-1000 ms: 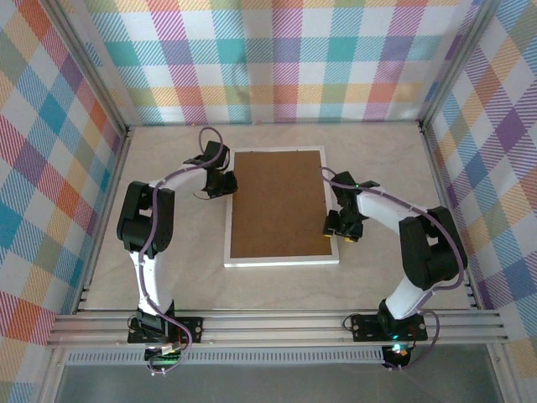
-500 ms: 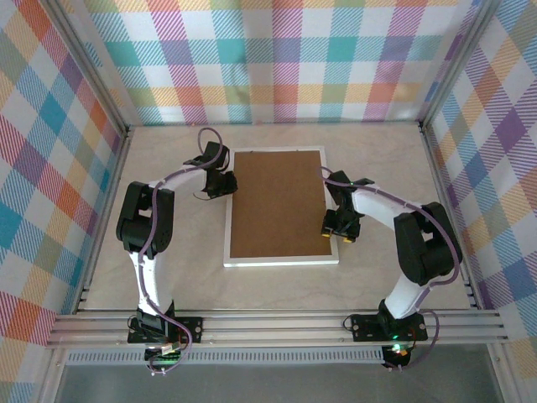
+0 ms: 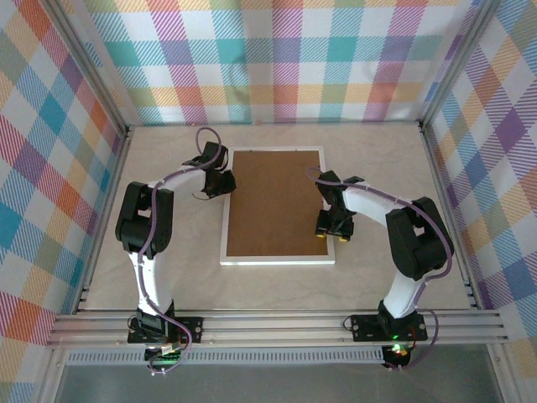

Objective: Put the photo into the frame

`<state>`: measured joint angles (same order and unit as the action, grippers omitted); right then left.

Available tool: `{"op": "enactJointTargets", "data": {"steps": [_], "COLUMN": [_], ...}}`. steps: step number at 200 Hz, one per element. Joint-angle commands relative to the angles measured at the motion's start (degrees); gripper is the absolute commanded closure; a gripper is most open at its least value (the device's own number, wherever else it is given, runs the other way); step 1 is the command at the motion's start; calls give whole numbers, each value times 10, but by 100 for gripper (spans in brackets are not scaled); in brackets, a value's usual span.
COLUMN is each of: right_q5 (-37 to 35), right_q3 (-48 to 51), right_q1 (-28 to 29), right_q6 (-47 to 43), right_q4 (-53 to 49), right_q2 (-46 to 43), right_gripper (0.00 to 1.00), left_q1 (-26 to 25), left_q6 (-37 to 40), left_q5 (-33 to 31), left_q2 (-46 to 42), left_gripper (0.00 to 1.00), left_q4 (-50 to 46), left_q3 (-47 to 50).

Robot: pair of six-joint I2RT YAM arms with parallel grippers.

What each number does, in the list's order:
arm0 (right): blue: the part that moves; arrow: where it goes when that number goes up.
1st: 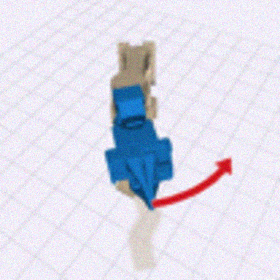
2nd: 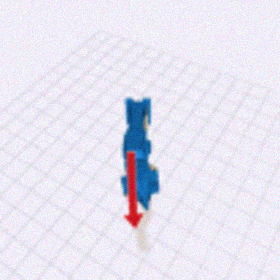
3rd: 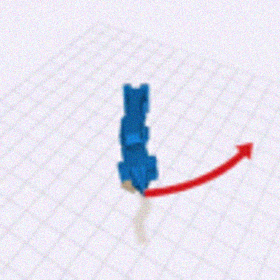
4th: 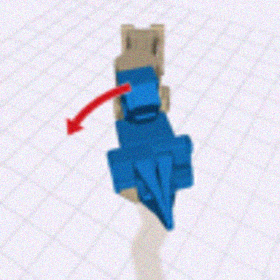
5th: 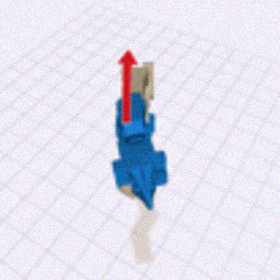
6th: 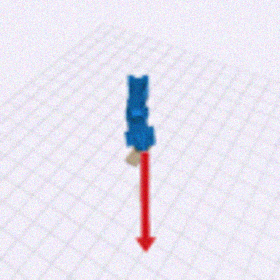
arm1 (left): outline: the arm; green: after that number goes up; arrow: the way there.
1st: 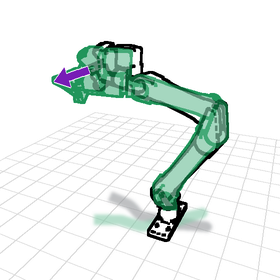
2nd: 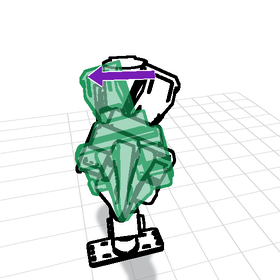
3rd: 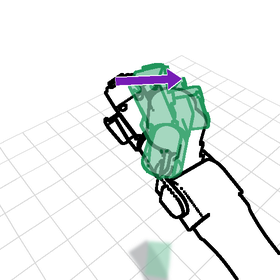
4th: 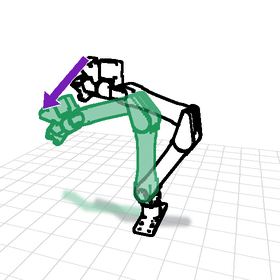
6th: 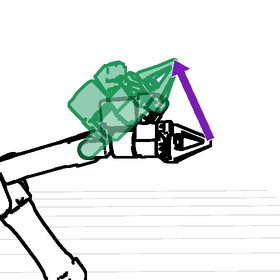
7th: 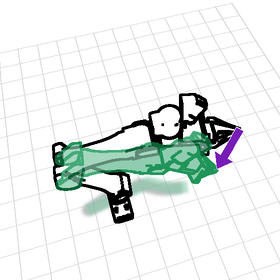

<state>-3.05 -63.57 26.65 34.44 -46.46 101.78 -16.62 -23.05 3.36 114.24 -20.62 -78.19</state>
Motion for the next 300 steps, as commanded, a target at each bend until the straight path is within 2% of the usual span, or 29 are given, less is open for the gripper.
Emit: {"op": "enactJointTargets", "data": {"steps": [1, 34, 59, 93, 187, 265, 300], "right_q5": [63, 42, 7, 3, -29, 35, 26], "right_q3": [22, 3, 1, 20, 52, 98, 100], "right_q1": [30, -3, -16, -41, -61, -63, -49], "right_q6": [-20, -38, -50, -52, -57, -49, -40], "right_q4": [58, 12, -19, -21, -44, 45, 39], "right_q2": [38, -35, -62, -82, -94, -26, -26], "right_gripper": [42, 41, 40, 40, 41, 41, 41], "left_q1": [-22, -13, -5, -1, 1, 2, 2], "left_q6": [-20, -17, -15, -13, -12, -10, -13], "left_q5": [68, 61, 60, 60, 60, 57, 59], "left_q2": [-4, -13, -17, -19, -19, -22, -21], "left_gripper": [86, 85, 85, 84, 83, 83, 83], "left_q4": [-47, -50, -50, -52, -53, -56, -50], "left_q3": [8, 10, 14, 15, 15, 19, 22]}}
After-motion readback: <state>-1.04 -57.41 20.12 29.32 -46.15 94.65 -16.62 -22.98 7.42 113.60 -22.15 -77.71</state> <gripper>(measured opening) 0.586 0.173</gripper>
